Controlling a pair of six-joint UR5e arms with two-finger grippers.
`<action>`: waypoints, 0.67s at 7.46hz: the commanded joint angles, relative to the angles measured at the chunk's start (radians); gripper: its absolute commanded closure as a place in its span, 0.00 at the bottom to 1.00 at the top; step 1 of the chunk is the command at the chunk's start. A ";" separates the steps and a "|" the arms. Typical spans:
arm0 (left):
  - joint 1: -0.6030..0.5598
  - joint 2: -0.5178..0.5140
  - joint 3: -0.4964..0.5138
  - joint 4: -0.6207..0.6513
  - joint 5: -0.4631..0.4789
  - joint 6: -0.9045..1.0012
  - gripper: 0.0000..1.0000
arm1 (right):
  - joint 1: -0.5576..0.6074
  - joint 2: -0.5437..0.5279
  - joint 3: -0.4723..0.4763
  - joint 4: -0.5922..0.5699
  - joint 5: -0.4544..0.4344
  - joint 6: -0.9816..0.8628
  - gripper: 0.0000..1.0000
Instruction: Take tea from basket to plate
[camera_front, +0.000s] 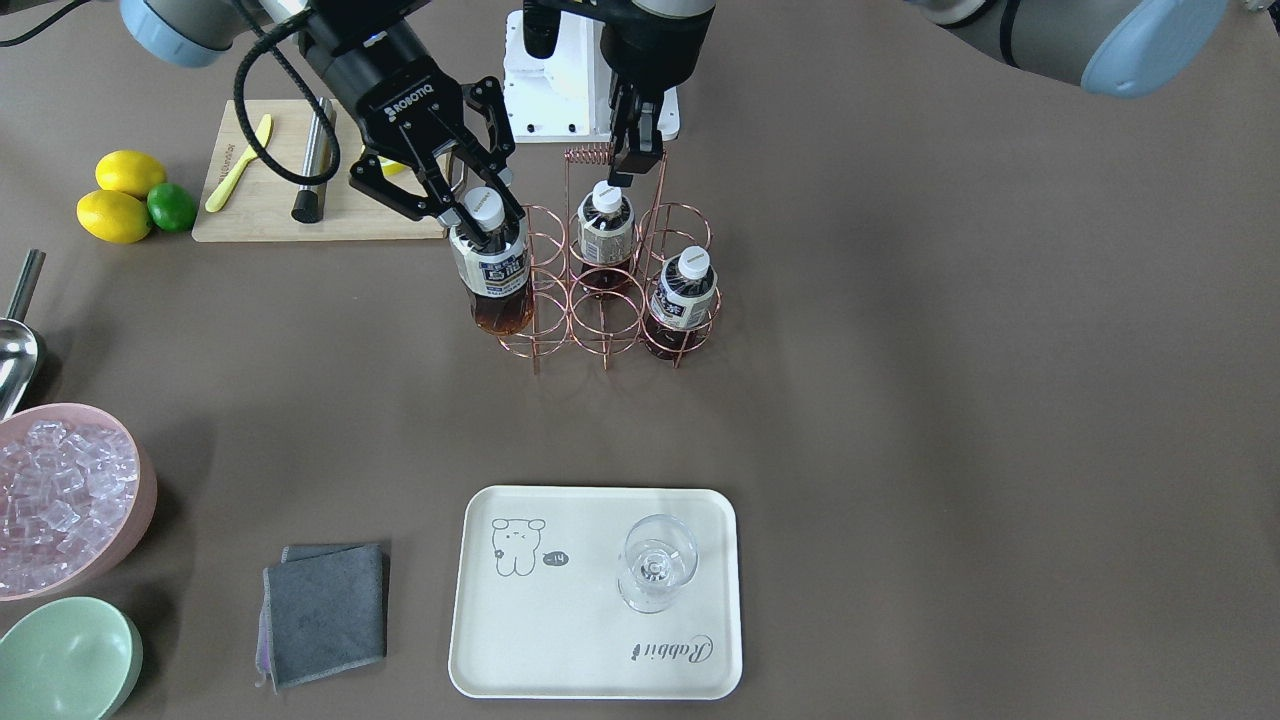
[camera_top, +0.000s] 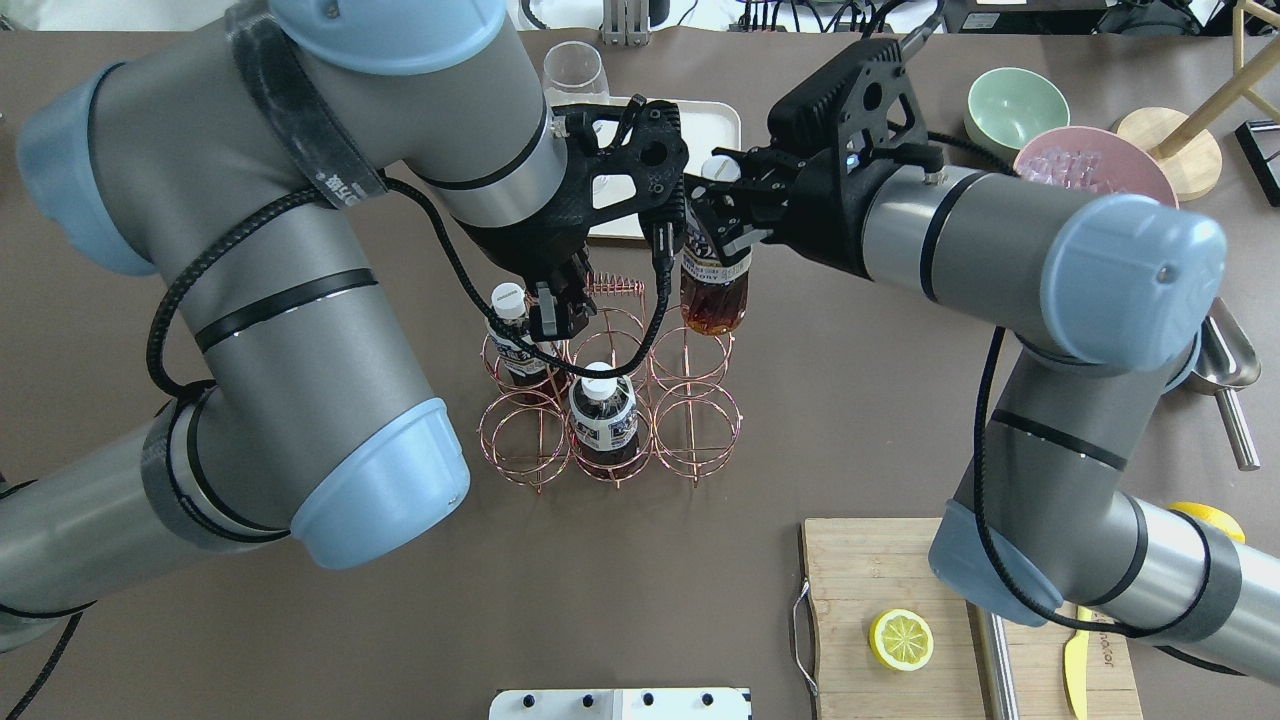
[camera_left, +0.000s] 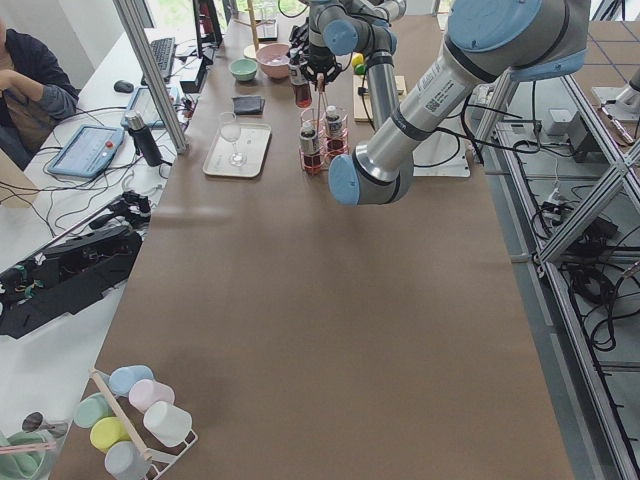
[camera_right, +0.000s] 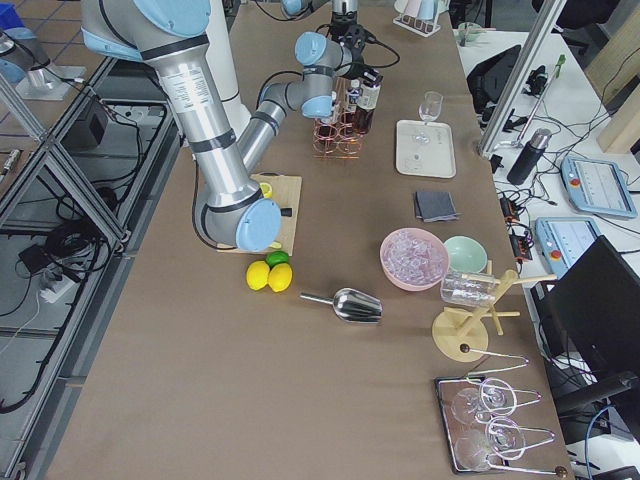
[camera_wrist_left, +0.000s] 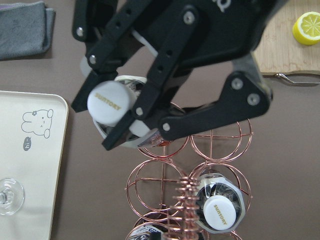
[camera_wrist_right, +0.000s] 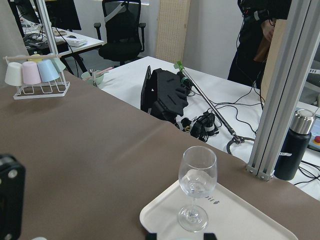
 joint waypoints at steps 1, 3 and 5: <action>0.000 0.000 0.000 0.000 0.000 0.000 1.00 | 0.146 0.034 -0.016 -0.022 0.113 -0.004 1.00; 0.000 0.000 0.002 0.000 -0.001 0.000 1.00 | 0.225 0.033 -0.083 -0.016 0.124 -0.008 1.00; 0.000 0.001 0.002 -0.002 0.000 0.002 1.00 | 0.291 0.027 -0.283 0.202 0.187 -0.042 1.00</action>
